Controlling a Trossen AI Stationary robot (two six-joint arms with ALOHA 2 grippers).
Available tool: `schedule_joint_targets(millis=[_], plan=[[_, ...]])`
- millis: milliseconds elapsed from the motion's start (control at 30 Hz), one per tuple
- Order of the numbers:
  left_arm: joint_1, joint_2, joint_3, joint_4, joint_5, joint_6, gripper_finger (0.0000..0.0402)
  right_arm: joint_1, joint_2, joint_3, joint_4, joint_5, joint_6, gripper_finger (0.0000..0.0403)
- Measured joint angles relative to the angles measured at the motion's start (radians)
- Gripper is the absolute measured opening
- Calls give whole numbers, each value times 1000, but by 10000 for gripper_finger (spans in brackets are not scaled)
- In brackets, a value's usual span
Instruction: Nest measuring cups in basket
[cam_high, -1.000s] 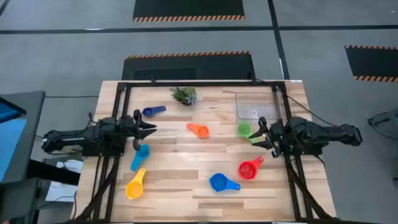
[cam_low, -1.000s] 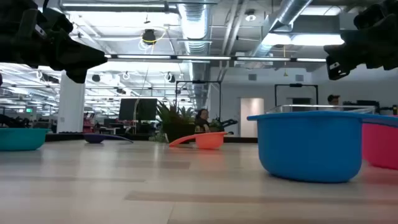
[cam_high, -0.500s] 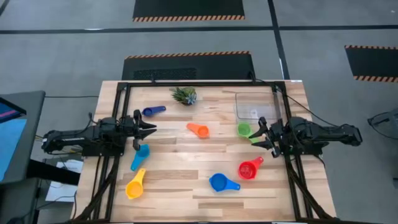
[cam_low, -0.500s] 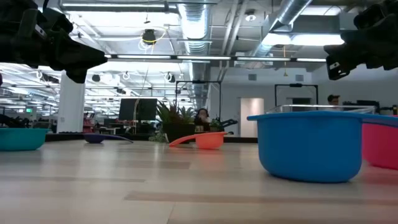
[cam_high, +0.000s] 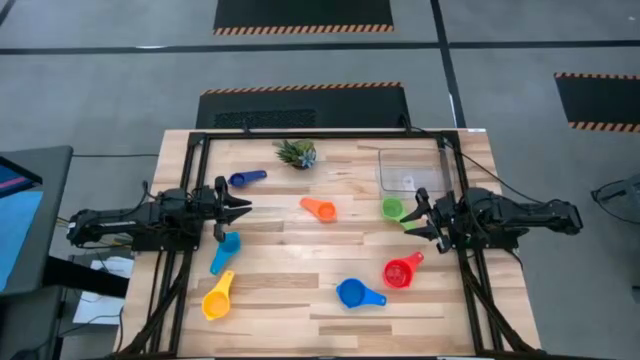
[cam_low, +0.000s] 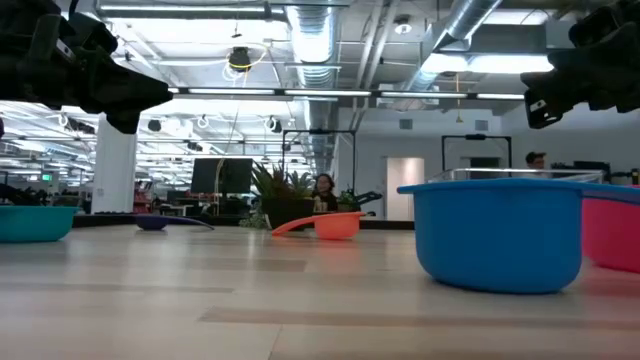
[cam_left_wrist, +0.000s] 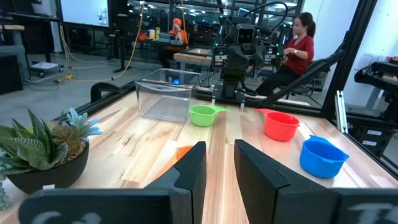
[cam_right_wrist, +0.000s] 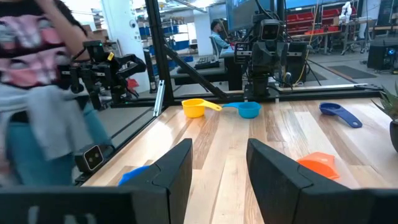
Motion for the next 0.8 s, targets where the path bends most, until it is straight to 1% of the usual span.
schedule_joint_targets(millis=[667,800], plan=[[0,0,0,0,0,0,73,0,0,0,0,1,0,177],[0,0,0,0,0,0,73,-2,0,0,0,24,-1,177]])
